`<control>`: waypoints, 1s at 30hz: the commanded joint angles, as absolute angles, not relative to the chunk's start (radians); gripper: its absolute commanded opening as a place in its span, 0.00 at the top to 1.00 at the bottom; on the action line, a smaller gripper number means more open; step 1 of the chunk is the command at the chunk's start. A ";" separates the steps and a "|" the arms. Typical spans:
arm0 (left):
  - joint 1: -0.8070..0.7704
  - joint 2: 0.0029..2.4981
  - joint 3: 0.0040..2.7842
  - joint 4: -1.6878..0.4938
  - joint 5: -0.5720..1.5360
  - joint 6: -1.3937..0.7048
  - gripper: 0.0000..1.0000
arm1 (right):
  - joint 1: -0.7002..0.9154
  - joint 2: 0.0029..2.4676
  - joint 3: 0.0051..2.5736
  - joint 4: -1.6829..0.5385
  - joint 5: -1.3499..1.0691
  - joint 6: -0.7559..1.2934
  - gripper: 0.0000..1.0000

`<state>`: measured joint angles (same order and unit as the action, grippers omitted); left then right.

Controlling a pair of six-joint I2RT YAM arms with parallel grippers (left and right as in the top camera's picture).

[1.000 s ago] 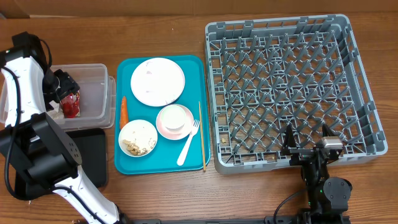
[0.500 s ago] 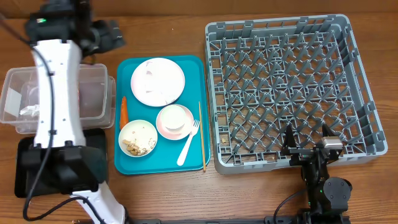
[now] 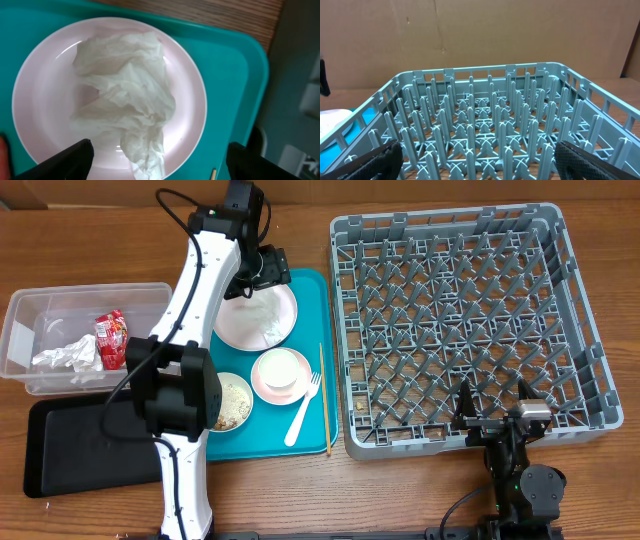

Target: Sort waste into correct bins and load items into the dishwasher

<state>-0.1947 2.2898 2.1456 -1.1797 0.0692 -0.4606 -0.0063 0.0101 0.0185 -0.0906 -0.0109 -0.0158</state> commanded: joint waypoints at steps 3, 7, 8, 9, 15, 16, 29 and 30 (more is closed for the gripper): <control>-0.190 2.372 2.155 -1.176 0.006 -0.574 0.12 | -0.009 0.003 0.008 -0.084 -0.001 -0.019 0.00; -0.191 2.421 2.155 -1.180 0.007 -0.599 0.09 | -0.009 0.003 0.008 -0.084 -0.001 -0.019 0.00; -0.191 2.431 2.155 -1.180 0.006 -0.599 0.09 | -0.009 0.003 0.008 -0.084 -0.001 -0.019 0.00; -0.191 2.441 2.155 -1.180 0.003 -0.599 0.09 | -0.009 0.003 0.008 -0.084 -0.001 -0.019 0.00; -0.191 2.480 2.155 -1.180 -0.011 -0.599 0.23 | -0.009 0.003 0.008 -0.084 -0.001 -0.019 0.00; -0.191 2.480 2.155 -1.180 -0.011 -0.599 0.28 | -0.009 0.003 0.008 -0.084 -0.001 -0.019 0.00; -0.175 2.319 2.464 -1.380 -0.094 -0.511 0.96 | -0.009 0.003 0.008 -0.084 -0.001 -0.019 0.00; -0.160 2.291 2.490 -1.416 -0.121 -0.508 0.96 | -0.009 0.003 0.008 -0.084 -0.001 -0.019 0.00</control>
<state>-0.1879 2.4149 2.3974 -1.3685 -0.0441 -0.5468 -0.0063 0.0101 0.0185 -0.0906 -0.0105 -0.0151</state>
